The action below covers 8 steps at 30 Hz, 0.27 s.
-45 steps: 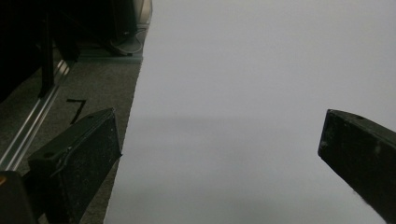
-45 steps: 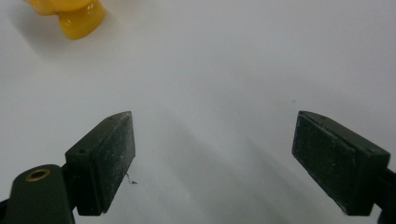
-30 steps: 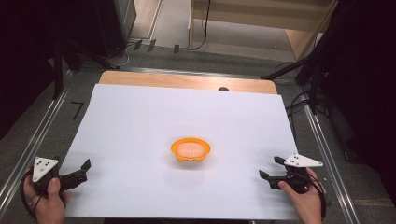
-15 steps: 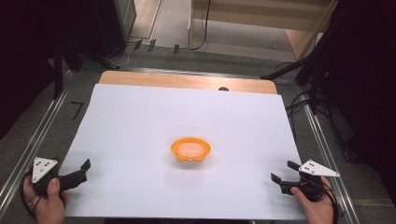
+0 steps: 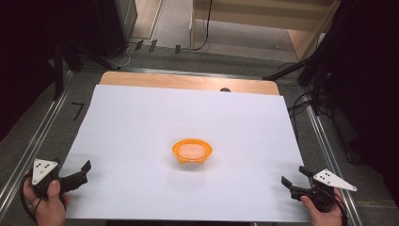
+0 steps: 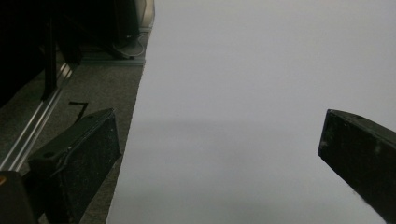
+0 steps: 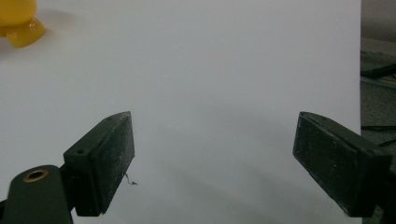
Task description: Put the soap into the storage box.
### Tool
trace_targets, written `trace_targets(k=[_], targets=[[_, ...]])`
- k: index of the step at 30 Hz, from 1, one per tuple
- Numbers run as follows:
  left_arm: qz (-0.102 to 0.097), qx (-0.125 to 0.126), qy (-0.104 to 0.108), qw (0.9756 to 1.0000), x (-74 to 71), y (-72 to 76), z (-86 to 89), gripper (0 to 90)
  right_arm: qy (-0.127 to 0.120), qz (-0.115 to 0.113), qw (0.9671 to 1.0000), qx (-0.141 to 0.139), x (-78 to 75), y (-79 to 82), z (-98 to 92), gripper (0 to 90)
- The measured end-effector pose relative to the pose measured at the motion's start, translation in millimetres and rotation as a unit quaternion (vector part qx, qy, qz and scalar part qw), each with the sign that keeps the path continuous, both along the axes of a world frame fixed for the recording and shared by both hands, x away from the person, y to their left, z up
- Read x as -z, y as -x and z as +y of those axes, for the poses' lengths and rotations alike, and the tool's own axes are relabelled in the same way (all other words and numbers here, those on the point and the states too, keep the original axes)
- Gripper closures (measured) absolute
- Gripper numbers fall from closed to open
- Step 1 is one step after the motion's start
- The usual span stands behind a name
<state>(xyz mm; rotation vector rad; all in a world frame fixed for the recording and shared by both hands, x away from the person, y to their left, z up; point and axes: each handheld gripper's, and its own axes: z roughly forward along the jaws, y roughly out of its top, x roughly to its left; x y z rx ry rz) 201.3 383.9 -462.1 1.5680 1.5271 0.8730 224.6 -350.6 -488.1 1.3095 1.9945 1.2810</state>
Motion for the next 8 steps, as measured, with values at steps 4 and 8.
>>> trace_targets(k=[4, 8], targets=[[0.008, -0.001, -0.001, 1.0000, 0.2, -2.0, -0.3, 0.0, 0.000, -0.007, 0.9998, 0.017, -0.1, 1.7, 0.7, 13.2], [0.012, -0.003, 0.001, 0.9999, 0.0, -2.2, 0.2, 0.0, 0.037, -0.016, 0.9992, 0.004, 0.2, 4.5, 11.0, 13.1]])
